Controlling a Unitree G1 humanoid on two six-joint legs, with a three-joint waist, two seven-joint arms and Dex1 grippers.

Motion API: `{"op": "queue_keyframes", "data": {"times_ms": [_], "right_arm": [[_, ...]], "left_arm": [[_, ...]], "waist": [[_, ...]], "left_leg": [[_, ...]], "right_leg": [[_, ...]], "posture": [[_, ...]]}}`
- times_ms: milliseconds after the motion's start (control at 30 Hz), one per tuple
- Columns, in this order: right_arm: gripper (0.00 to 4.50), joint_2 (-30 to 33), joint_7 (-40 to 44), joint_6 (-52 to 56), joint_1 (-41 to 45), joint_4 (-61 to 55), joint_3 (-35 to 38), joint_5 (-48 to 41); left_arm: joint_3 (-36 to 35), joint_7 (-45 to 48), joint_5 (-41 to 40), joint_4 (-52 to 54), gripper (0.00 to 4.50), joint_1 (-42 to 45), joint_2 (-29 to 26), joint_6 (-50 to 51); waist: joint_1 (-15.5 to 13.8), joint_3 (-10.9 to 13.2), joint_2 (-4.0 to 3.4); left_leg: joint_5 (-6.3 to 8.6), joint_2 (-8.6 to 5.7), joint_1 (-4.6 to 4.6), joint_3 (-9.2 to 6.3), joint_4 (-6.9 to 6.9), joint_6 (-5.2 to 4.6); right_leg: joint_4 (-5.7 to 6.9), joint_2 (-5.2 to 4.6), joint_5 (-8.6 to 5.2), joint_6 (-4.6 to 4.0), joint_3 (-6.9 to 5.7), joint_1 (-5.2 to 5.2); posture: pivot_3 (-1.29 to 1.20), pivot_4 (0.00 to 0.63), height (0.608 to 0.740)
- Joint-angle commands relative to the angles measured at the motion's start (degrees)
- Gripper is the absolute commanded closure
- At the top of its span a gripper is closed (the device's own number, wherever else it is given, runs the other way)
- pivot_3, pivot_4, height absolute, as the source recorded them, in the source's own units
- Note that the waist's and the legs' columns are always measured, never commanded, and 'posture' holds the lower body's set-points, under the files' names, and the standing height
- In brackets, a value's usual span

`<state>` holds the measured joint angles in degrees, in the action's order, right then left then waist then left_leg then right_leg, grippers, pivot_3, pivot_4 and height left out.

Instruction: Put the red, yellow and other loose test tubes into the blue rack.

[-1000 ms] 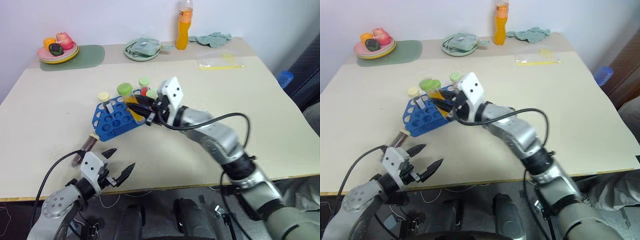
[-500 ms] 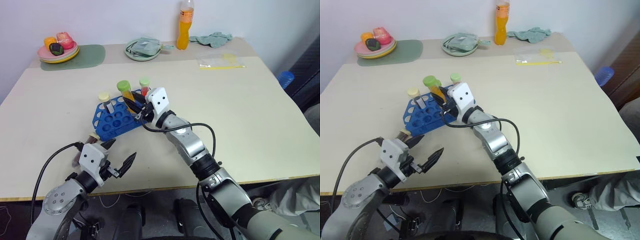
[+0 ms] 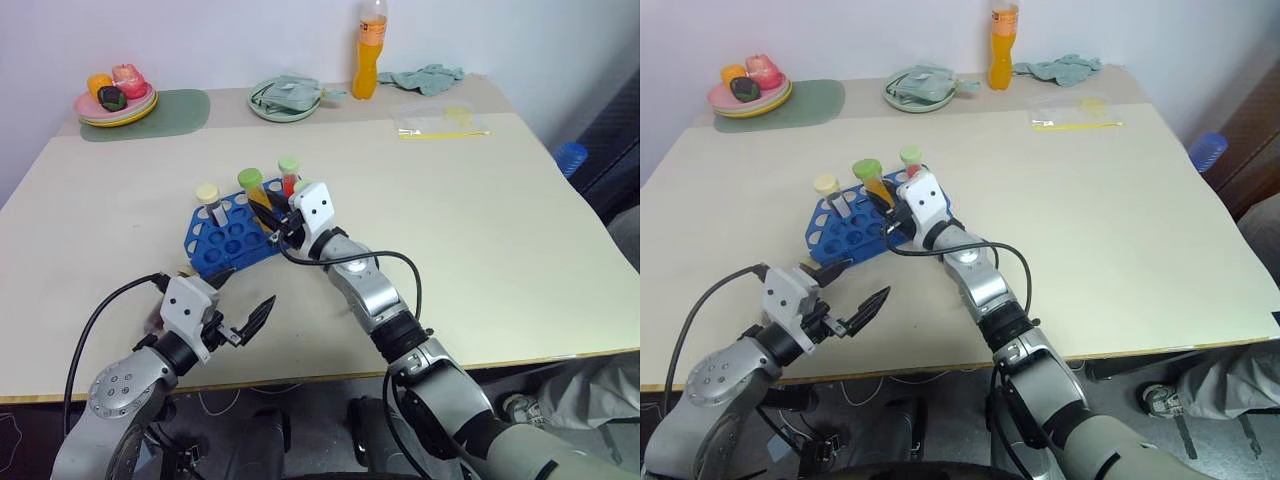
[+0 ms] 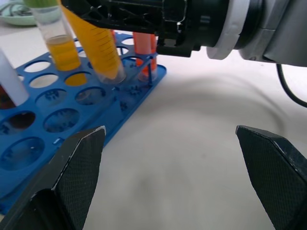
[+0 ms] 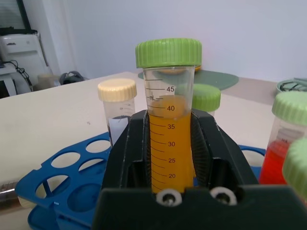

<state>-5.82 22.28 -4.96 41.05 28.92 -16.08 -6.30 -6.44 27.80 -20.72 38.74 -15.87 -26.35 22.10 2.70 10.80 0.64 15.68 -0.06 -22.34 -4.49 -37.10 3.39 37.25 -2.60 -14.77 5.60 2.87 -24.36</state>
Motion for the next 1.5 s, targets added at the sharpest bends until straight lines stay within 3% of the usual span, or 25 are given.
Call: {"op": "queue_keyframes", "data": {"times_ms": [33,200,433,467,567,700,833,900,967,1067,1267,1500], "right_arm": [[3.78,-1.7,0.3,-2.4,0.0,-0.5,0.4,1.0],[3.78,-2.5,1.0,-3.6,-0.3,1.1,1.3,1.1],[0.26,-2.6,2.5,-6.5,-0.5,-4.3,1.2,1.9],[0.06,-2.4,2.9,-5.9,-0.5,-6.2,1.1,1.9],[0.06,-1.0,5.3,-2.3,-0.9,-12.8,1.1,0.1],[0.06,2.7,9.7,3.2,-2.0,-22.5,0.9,-1.8],[0.06,8.9,16.0,9.8,-2.3,-29.0,1.1,-4.7],[0.06,13.6,21.3,12.5,-2.6,-31.8,0.5,-6.2],[0.06,18.3,26.7,15.3,-3.0,-33.9,-0.2,-7.7],[0.06,22.3,30.8,16.1,-3.7,-35.5,-0.5,-8.5],[0.06,24.4,32.5,16.6,-6.5,-38.0,-2.3,-7.2],[0.06,24.2,30.8,17.8,-7.9,-40.2,-2.7,-6.7]], "left_arm": [[-0.5,0.4,-0.1,0.6,0.0,-0.3,-0.2,-1.3],[-0.7,0.5,0.1,0.6,0.0,-0.9,0.0,-1.6],[-5.6,-2.3,-4.2,2.6,0.0,-1.5,0.1,3.6],[-7.9,-3.1,-7.6,3.5,0.0,-1.0,0.0,6.3],[-15.2,-7.5,-14.5,5.7,0.0,2.5,-2.3,14.9],[-23.8,-13.6,-20.4,5.7,0.0,9.1,-12.8,35.7],[-22.8,-10.3,-26.4,1.1,0.0,18.0,-27.3,59.0],[-19.8,-9.2,-28.7,-4.2,0.0,24.6,-31.8,68.6],[-15.0,-8.3,-28.4,-7.6,0.0,28.5,-36.0,70.4],[-9.6,-8.0,-28.8,-14.6,0.0,35.1,-37.3,70.4],[7.4,-9.1,-25.1,-26.5,0.0,48.9,-36.6,70.4],[16.9,-8.2,-24.5,-30.6,0.0,54.1,-36.3,70.4]], "waist": [[0.0,0.0,0.0],[0.0,0.0,0.0],[0.0,0.0,0.0],[0.0,0.0,0.0],[-0.2,0.0,0.0],[-0.1,0.0,0.03],[-0.2,0.0,0.09],[-0.1,0.0,0.08],[0.0,0.0,0.08],[0.2,0.1,0.09],[0.1,0.1,0.1],[-0.1,0.1,0.14]], "left_leg": [[0.0,0.0,0.0,0.0,0.0,0.0],[0.0,0.0,0.0,0.0,0.0,0.0],[0.0,0.0,0.01,-0.01,-0.01,0.0],[0.0,0.0,0.0,-0.01,-0.01,0.0],[0.0,0.0,0.0,-0.04,-0.01,0.0],[-0.02,-0.03,0.01,-0.2,-0.07,0.04],[-0.03,-0.07,0.04,-0.25,-0.05,0.04],[-0.03,-0.09,0.06,-0.25,-0.04,0.05],[-0.03,-0.1,0.06,-0.25,-0.02,0.05],[-0.03,-0.09,0.07,-0.23,0.06,0.05],[-0.08,-0.09,0.04,-0.2,0.06,0.13],[-0.09,-0.09,-0.06,-0.18,0.0,0.16]], "right_leg": [[0.0,0.0,0.0,0.0,0.0,0.0],[0.0,0.0,0.0,0.0,0.0,0.0],[0.01,0.0,0.0,0.0,0.0,0.0],[0.02,0.0,0.0,0.0,0.0,0.0],[0.03,-0.01,0.0,0.0,-0.01,0.0],[0.1,-0.01,0.0,0.0,-0.11,0.06],[0.13,-0.01,-0.01,0.01,-0.15,0.1],[0.1,0.0,-0.02,0.01,-0.16,0.12],[0.08,0.01,-0.02,0.01,-0.17,0.14],[0.05,0.0,-0.03,0.01,-0.15,0.1],[0.07,0.01,-0.02,0.01,-0.11,0.03],[0.05,-0.01,-0.02,0.01,-0.08,-0.03]], "posture": [[0.0,0.15,0.74],[0.0,0.15,0.74],[0.0,0.15,0.74],[0.0,0.15,0.74],[0.0,0.15,0.74],[0.0,0.15,0.74],[0.0,0.15,0.74],[0.0,0.15,0.74],[0.0,0.15,0.74],[0.0,0.15,0.74],[0.0,0.15,0.74],[0.0,0.15,0.74]]}}
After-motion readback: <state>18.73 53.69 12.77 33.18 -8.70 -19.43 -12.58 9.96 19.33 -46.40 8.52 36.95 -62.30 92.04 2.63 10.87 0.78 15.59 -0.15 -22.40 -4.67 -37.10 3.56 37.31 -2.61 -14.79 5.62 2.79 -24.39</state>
